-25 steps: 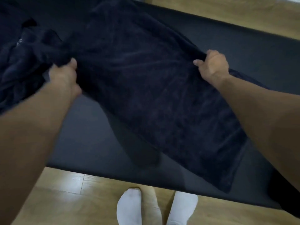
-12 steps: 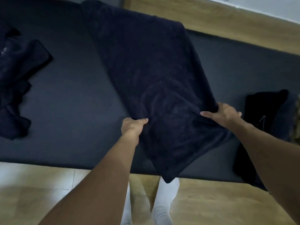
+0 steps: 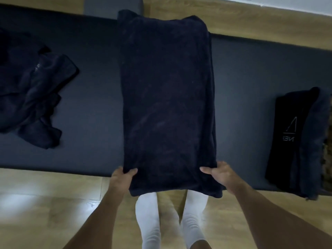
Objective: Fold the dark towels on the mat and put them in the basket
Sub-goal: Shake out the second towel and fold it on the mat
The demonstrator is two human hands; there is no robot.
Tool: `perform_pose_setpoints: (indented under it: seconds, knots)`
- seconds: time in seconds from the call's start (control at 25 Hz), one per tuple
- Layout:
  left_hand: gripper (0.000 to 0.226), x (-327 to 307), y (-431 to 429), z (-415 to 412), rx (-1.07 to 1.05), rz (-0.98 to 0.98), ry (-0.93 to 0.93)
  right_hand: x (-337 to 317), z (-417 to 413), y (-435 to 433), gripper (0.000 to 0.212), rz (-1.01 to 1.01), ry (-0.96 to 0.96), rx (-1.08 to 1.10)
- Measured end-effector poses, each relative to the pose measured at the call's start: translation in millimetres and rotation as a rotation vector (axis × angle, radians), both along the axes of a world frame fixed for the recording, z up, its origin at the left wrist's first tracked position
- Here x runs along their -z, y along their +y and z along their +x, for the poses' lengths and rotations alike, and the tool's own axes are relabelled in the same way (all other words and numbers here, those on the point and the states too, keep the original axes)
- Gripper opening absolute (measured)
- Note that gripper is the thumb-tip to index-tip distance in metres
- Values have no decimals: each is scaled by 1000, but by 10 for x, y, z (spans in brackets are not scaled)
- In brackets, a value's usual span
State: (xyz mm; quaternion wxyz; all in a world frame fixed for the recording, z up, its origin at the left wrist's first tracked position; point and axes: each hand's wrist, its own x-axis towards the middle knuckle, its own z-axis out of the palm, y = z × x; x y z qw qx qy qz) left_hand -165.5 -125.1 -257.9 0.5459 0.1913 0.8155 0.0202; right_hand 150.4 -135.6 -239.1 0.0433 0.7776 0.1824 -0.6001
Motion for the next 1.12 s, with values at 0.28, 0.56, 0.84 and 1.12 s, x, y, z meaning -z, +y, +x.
perform_pose_setpoints:
  seconds: [0.28, 0.56, 0.84, 1.12]
  knots:
    - [32, -297, -413, -87, -273, 64, -56, -106, -2, -619, 34, -8, -116, 152]
    - [29, -607, -463, -90, -417, 59, -106, -314, -35, -763, 16, 77, -140, 426]
    - [37, -656, -258, -161, -539, 442, -116, -492, 82, -424, 44, 200, -9, 754]
    - [51, -643, -340, -53, -668, 390, -400, -547, 257, -397, 36, 177, 139, 556]
